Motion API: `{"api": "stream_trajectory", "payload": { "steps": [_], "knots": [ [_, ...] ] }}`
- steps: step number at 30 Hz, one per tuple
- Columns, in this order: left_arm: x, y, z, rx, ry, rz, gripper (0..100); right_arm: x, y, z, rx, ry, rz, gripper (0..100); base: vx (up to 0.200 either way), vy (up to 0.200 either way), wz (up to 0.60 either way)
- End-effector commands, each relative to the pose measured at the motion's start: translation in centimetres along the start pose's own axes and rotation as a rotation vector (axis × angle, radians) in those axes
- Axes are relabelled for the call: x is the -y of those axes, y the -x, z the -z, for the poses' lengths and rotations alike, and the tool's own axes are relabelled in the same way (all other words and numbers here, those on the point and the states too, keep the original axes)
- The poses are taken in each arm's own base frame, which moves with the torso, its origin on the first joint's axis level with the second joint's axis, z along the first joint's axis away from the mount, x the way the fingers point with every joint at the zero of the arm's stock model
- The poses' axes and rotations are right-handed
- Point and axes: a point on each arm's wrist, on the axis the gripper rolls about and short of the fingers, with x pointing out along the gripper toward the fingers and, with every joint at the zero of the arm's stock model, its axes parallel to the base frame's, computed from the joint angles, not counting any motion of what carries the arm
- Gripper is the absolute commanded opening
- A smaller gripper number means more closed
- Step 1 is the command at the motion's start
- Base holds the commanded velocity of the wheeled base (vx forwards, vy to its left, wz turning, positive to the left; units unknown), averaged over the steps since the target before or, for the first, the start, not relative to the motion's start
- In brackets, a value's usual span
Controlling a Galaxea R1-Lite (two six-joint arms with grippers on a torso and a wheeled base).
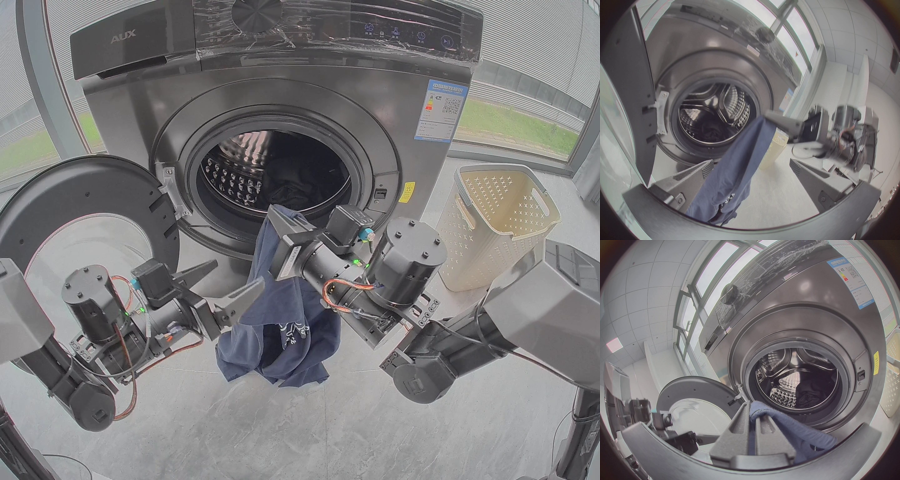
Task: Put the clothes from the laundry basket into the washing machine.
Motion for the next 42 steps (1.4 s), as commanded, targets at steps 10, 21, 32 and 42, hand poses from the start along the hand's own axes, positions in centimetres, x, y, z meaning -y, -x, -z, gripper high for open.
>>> {"api": "stream_trajectory", "payload": {
  "steps": [10,21,32,42],
  "knots": [
    [-1.0,-5.7,3.2,-0.011,-0.038,0.023,100,-0.9,-0.1,-1.1,0.026,-0.010,-0.018,0,0.000,0.000,0.00],
    [-2.1,-9.3,2.0,0.099,-0.070,0.027,100,-1.5,-0.1,-0.6,0.014,-0.012,-0.031,0,0.000,0.000,0.00],
    [-2.8,-11.4,3.0,0.122,-0.082,0.032,100,-1.7,0.0,-0.5,0.014,-0.014,-0.026,0,0.000,0.000,0.00],
    [-2.9,-11.9,2.5,0.155,-0.083,0.006,0,-1.7,0.2,-0.1,0.004,-0.015,-0.025,0,0.000,0.000,0.00]
  ]
}}
